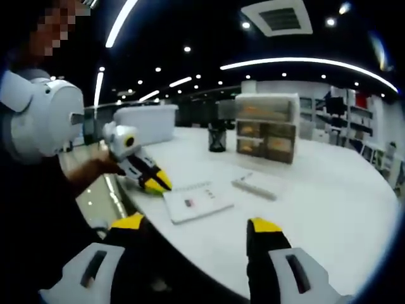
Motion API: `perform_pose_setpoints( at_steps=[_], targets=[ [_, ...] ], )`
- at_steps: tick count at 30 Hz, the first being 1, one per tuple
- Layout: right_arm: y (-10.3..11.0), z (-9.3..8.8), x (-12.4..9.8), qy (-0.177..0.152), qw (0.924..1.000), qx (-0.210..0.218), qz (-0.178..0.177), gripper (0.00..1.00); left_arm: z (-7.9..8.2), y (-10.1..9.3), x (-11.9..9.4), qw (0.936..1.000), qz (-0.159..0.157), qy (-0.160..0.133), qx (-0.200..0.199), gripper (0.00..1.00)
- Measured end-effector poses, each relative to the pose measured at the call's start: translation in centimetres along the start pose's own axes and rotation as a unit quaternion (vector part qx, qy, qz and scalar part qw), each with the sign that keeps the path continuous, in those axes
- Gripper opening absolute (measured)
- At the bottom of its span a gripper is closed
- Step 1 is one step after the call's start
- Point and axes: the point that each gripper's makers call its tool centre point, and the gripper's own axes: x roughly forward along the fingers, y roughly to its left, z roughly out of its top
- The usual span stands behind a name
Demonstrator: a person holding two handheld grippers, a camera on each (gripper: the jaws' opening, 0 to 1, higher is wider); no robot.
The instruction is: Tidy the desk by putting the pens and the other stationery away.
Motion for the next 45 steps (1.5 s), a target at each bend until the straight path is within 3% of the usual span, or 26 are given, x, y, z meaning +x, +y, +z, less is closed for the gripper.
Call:
perform_pose_setpoints(
  at_steps=[22,33,45],
  targets=[
    [0.7,0.0,0.5,-0.004,0.9999,0.007,0.009,0.60,0.7,-0.3,0.1,0.9988,0.000,-0.032,-0.037,0.02],
    [1.4,0.0,0.8,-0.010,0.9998,0.005,0.015,0.59,1.6,-0.5,-0.1,0.9993,0.000,-0.018,-0.034,0.01],
    [2.2,0.2,1.6,-0.014,0.9992,-0.034,0.012,0.58,3.5,-0.4,-0.4,0.9995,0.005,-0.007,-0.030,0.01]
  ],
)
